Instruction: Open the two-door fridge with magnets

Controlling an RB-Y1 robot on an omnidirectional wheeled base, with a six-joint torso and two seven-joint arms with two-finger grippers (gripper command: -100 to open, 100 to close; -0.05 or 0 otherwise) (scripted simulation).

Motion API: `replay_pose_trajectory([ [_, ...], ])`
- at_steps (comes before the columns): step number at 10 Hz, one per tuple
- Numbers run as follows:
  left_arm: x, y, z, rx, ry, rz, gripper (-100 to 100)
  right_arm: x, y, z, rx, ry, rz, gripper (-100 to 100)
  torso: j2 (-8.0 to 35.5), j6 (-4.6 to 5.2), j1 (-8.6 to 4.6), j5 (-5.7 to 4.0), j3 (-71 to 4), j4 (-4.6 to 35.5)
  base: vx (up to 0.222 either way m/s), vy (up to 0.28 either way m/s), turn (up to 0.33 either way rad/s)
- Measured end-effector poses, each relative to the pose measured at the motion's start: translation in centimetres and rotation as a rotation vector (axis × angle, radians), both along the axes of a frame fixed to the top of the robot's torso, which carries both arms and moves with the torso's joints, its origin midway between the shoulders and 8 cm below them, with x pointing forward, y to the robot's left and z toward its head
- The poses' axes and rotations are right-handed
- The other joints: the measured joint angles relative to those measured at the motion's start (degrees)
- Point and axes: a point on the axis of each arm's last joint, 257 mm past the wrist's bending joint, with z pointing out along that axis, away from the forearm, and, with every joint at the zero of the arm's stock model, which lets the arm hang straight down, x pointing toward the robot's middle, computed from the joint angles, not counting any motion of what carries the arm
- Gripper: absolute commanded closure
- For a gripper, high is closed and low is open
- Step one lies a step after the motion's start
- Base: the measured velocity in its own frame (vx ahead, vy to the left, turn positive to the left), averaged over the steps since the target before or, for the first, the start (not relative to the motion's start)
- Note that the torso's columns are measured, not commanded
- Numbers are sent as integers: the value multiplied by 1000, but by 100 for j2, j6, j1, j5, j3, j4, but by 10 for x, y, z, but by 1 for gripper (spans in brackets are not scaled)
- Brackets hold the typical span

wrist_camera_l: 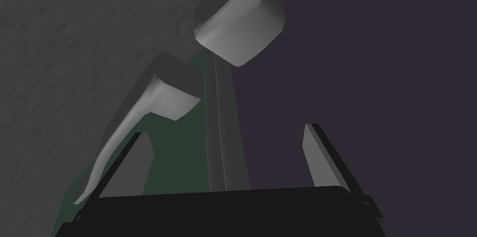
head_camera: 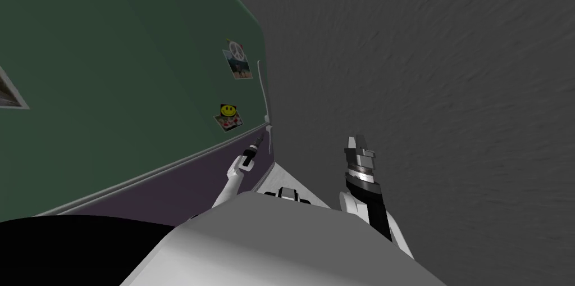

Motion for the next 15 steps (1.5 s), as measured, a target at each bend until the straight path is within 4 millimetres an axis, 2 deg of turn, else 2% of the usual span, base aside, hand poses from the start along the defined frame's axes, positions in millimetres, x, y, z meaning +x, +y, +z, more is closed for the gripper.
replay_pose_trajectory([
  [4,16,3,-27,35,73,12,-100,0,0,0,0,0,0,0,-16,3,0,1,-9,-4,52,3,-94],
  [8,29,4,-44,70,124,17,-100,0,0,0,0,0,0,0,-8,4,0,0,-4,-1,38,1,-55],
  [13,46,2,-40,65,126,66,-100,0,0,0,0,0,0,0,-13,3,3,1,-7,-2,-22,69,-126],
  [14,46,1,-40,67,126,66,100,0,0,0,0,0,0,0,-18,-5,-9,-3,-11,-5,11,-46,189],
  [15,44,1,-40,70,124,56,100,0,0,0,0,0,0,0,-21,-16,-20,-6,-12,-9,14,-88,159],
])
